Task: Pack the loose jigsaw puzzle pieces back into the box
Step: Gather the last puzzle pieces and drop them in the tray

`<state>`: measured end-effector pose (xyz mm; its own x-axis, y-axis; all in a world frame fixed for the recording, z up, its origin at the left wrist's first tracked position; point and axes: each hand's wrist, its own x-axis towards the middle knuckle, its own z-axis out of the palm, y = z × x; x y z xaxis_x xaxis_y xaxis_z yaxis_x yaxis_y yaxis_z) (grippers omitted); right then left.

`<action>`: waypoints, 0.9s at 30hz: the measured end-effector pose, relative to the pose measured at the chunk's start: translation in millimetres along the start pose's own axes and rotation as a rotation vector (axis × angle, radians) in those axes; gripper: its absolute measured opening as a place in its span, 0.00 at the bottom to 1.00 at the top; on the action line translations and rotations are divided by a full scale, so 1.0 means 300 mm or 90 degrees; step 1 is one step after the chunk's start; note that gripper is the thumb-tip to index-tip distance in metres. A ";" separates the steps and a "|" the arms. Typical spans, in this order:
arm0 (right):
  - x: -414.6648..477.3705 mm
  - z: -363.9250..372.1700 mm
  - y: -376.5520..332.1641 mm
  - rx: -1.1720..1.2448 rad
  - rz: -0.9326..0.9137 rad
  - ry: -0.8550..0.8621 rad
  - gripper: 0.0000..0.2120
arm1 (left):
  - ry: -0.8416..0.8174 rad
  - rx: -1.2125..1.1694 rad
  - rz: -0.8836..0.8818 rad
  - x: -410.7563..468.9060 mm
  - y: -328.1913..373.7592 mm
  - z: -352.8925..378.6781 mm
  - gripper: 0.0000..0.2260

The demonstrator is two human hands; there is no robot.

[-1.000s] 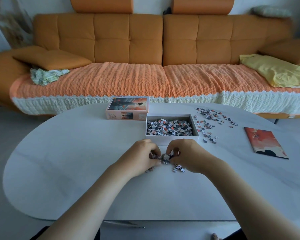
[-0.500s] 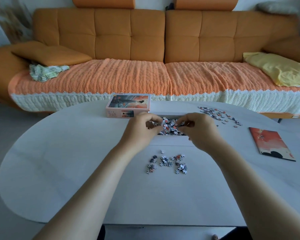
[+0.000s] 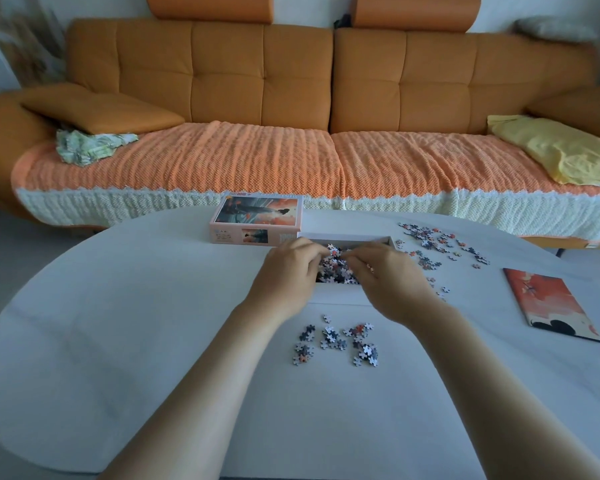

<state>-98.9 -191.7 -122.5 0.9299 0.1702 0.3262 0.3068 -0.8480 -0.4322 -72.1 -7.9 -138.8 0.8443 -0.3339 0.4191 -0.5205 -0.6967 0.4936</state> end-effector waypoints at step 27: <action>-0.058 -0.006 0.007 -0.078 -0.118 0.043 0.13 | -0.038 0.137 0.148 -0.094 0.020 -0.022 0.12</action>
<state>-114.9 -197.3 -127.4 0.8432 0.2976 0.4477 0.4395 -0.8611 -0.2554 -99.8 1.7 -142.5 0.7155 -0.5322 0.4526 -0.6669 -0.7133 0.2154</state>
